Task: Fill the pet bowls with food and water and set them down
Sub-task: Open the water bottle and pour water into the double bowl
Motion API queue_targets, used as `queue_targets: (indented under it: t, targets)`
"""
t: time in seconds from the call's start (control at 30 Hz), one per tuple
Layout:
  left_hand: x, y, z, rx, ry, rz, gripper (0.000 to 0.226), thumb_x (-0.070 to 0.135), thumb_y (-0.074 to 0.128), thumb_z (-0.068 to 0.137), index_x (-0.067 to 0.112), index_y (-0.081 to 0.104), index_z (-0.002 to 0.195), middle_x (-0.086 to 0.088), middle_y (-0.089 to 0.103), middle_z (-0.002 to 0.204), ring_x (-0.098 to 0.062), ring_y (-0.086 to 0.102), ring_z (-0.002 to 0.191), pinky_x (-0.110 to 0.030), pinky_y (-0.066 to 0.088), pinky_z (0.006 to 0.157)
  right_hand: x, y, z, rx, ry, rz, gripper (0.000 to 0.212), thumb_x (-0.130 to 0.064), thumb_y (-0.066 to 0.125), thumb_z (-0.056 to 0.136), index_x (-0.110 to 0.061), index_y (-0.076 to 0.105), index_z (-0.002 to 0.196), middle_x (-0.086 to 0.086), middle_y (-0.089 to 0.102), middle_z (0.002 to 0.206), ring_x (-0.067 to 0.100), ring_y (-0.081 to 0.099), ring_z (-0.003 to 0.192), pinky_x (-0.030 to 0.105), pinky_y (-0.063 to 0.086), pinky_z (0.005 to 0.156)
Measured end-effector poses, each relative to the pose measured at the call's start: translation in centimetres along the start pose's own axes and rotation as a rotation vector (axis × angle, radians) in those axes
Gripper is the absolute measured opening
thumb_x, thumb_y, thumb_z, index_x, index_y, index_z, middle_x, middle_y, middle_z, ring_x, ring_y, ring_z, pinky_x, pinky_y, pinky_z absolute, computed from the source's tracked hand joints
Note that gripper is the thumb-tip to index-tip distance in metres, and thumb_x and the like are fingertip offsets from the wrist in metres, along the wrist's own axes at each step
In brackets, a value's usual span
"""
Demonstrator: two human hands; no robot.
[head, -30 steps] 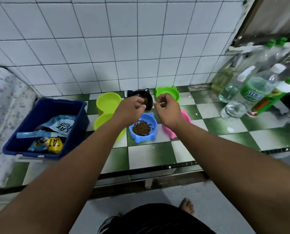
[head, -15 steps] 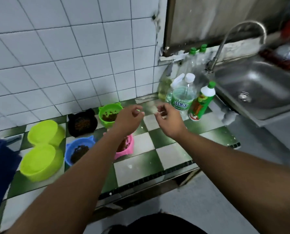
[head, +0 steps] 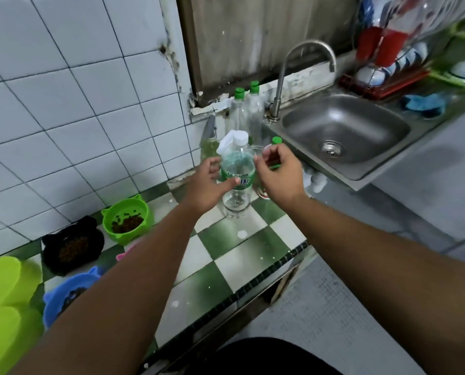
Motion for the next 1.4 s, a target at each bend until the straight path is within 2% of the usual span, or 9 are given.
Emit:
queue_targets:
  t: [0.1,0.2,0.3,0.43,0.6,0.93,1.17,1.3,1.4]
  targets:
    - [-0.4,0.8,1.0,-0.026,-0.037,-0.107,0.1,0.036,0.094,0.068,0.024,0.038,0.15,0.0,0.055,0.146,-0.017,0.054,0.13,-0.039,0.045,0.11,-0.8,1.1,2.2,0.03,0.038,0.033,0.036,-0.037,0.079,0.082,-0.016,0.064,0.107,-0.004,0.068,0.103,0.008,0.064,0.097,0.023,0.053,0.085]
    - [-1.2,1.3,2.2,-0.047,-0.05,-0.124,0.111,0.051,0.096,0.055,0.033,0.04,0.15,0.01,0.06,0.142,-0.011,0.056,0.129,-0.041,0.046,0.111,-1.2,3.3,3.1,-0.058,0.075,0.071,0.05,-0.041,0.084,0.075,-0.015,0.065,0.114,-0.003,0.07,0.111,0.011,0.066,0.106,0.034,0.056,0.094]
    - [-2.0,1.9,2.9,-0.08,-0.025,-0.11,0.097,0.052,0.096,0.053,0.037,0.051,0.139,0.018,0.069,0.125,-0.006,0.063,0.119,-0.042,0.051,0.105,-1.5,4.6,3.3,-0.063,0.091,0.117,0.047,-0.029,0.088,0.074,-0.013,0.063,0.111,-0.002,0.07,0.102,0.01,0.066,0.095,0.035,0.058,0.09]
    - [-2.3,2.4,3.0,-0.09,-0.027,-0.148,0.09,0.041,0.097,0.056,0.031,0.055,0.135,0.015,0.071,0.12,-0.007,0.065,0.113,-0.042,0.053,0.103,-0.6,4.5,4.0,0.038,0.159,0.14,0.048,-0.025,0.09,0.07,-0.01,0.063,0.107,0.008,0.071,0.099,0.024,0.07,0.094,0.039,0.06,0.084]
    - [-2.3,3.0,3.3,-0.103,-0.027,-0.178,0.081,0.028,0.096,0.065,0.026,0.055,0.136,0.012,0.07,0.12,-0.002,0.064,0.109,-0.034,0.053,0.1,0.4,4.1,4.6,0.029,0.161,0.112,0.034,-0.027,0.089,0.072,-0.012,0.069,0.096,0.005,0.075,0.089,0.021,0.072,0.086,0.035,0.061,0.079]
    - [-3.5,2.7,3.6,-0.135,-0.039,-0.224,0.089,0.039,0.096,0.061,0.026,0.054,0.138,0.011,0.07,0.124,-0.008,0.064,0.116,-0.041,0.052,0.105,-0.1,5.2,4.6,-0.144,0.023,0.057,0.033,-0.027,0.072,0.091,-0.01,0.068,0.119,0.001,0.074,0.103,0.01,0.069,0.093,0.029,0.057,0.088]
    - [-3.6,2.8,3.4,-0.151,-0.036,-0.23,0.1,0.052,0.096,0.052,0.029,0.053,0.138,0.011,0.07,0.127,-0.01,0.063,0.121,-0.042,0.05,0.107,0.1,4.8,4.5,-0.042,0.037,0.044,0.036,-0.03,0.086,0.076,-0.02,0.054,0.088,-0.007,0.058,0.078,0.006,0.053,0.069,0.024,0.053,0.066]
    - [-3.5,2.9,3.6,-0.159,-0.033,-0.245,0.09,0.04,0.096,0.06,0.025,0.054,0.138,0.01,0.071,0.125,-0.009,0.064,0.119,-0.042,0.05,0.108,0.4,4.9,4.3,-0.059,0.051,0.091,0.024,-0.029,0.08,0.082,-0.019,0.064,0.097,0.0,0.07,0.093,0.016,0.066,0.087,0.042,0.059,0.086]
    - [-3.7,2.8,3.5,-0.16,-0.049,-0.242,0.093,0.044,0.097,0.057,0.027,0.054,0.138,0.012,0.071,0.124,-0.009,0.065,0.118,-0.042,0.05,0.107,0.7,5.1,3.8,-0.083,0.068,0.154,0.031,-0.026,0.071,0.089,-0.011,0.067,0.116,0.003,0.074,0.108,0.019,0.07,0.104,0.044,0.056,0.096]
Point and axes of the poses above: each hand's wrist, its own z-axis towards the middle knuckle, its own y-axis out of the palm, x = y × z, the point moved 8 cm from there along z, towards the middle knuckle
